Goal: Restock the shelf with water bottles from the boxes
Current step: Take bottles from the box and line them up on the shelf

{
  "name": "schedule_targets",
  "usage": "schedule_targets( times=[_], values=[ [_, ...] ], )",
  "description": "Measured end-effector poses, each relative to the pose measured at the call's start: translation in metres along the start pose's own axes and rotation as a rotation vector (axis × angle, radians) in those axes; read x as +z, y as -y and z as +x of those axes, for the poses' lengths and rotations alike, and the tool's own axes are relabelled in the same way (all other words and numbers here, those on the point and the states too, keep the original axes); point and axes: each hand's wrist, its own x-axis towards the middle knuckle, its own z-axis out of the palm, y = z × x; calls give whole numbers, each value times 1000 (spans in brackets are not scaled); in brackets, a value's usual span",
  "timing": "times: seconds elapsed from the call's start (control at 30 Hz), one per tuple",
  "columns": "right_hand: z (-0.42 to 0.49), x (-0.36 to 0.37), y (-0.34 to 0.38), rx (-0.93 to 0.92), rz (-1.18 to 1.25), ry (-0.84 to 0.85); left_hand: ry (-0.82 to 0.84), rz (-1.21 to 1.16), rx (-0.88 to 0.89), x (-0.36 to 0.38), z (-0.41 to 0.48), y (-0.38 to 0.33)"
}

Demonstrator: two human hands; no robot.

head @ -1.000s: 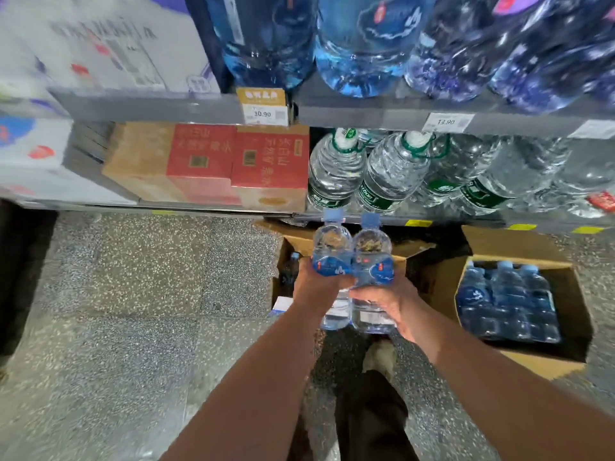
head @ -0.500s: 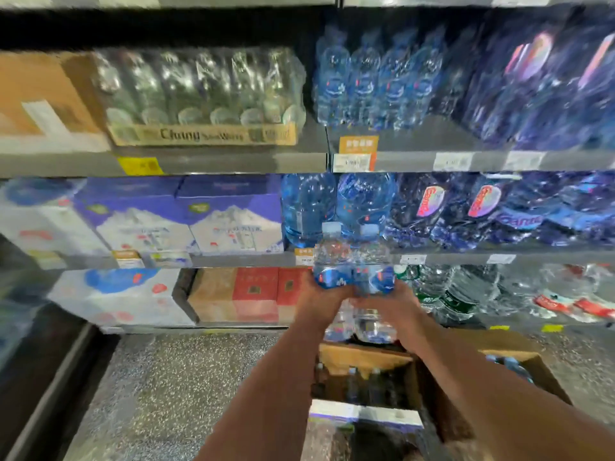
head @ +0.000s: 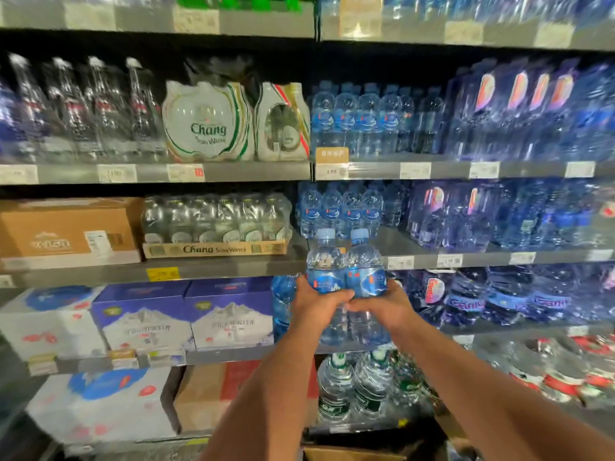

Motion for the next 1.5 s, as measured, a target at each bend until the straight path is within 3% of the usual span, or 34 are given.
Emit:
schedule_targets(
  times=[0.7,1.23,1.5],
  values=[
    [47,-39,25,46,5,-2,45,58,42,45,40,-32],
    [174,-141,29,191,-60,77,-88,39,-1,167,128,-39],
    [209,-166,24,177,-105,107,-139,71,-34,199,160,-38]
  ],
)
